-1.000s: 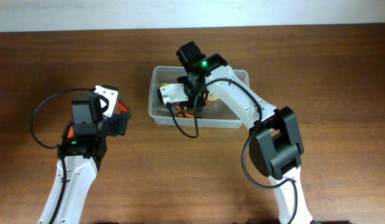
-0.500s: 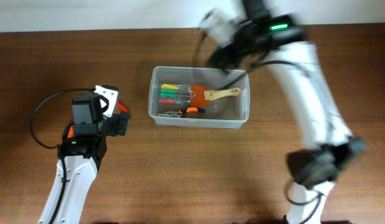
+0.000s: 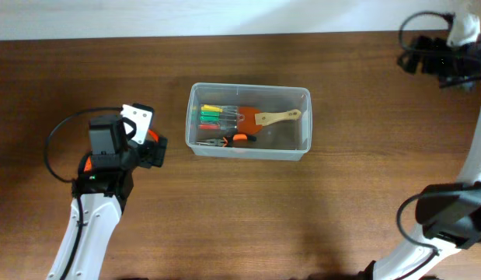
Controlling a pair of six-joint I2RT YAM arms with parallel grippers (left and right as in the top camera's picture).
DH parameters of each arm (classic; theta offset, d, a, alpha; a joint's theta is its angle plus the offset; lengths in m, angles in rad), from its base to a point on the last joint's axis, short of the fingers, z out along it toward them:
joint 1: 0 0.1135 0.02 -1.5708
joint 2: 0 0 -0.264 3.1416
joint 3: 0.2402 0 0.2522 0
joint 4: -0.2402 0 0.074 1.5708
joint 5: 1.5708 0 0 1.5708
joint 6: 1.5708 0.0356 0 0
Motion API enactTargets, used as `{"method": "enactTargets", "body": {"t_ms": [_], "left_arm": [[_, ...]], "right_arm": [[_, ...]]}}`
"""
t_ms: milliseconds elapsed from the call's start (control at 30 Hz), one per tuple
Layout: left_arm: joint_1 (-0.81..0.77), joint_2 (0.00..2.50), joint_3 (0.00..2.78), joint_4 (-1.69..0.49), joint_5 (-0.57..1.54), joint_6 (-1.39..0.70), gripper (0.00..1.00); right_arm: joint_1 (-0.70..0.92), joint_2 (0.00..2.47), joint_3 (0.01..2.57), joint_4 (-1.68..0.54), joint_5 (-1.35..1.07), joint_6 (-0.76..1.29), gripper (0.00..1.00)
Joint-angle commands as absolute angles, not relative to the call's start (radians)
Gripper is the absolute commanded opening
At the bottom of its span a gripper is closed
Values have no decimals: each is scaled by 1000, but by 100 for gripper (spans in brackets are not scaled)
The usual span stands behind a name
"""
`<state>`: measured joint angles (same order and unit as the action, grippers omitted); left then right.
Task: Pack container
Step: 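Place the needle-nose pliers into the container and withdraw right arm, then grasp the red-handled small pliers with the left gripper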
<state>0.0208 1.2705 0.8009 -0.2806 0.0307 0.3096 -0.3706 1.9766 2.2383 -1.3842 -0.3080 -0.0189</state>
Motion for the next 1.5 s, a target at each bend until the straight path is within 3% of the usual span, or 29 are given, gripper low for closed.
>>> {"method": "enactTargets", "body": {"t_ms": [0, 133, 300, 700, 1033, 1400, 1467], "left_arm": [[25, 1328, 819, -294, 134, 205, 99], [27, 1430, 833, -374, 83, 35, 99], [29, 1494, 923, -492, 32, 14, 99], [54, 1753, 1387, -847, -15, -169, 100], [55, 2024, 1524, -986, 113, -252, 99], [56, 2060, 1524, -938, 126, -446, 100], [58, 2064, 1524, -915, 124, -460, 96]], "right_arm": [[-403, 1989, 2138, -1383, -314, 47, 98], [-406, 1989, 2004, -1365, -314, 46, 98], [-406, 1989, 1935, -1364, -314, 46, 98], [-406, 1989, 1928, -1346, -314, 46, 98], [-406, 1989, 1928, -1324, -314, 46, 99], [-406, 1989, 1928, -1297, -314, 47, 98], [-406, 1989, 1928, -1296, -314, 46, 98]]}}
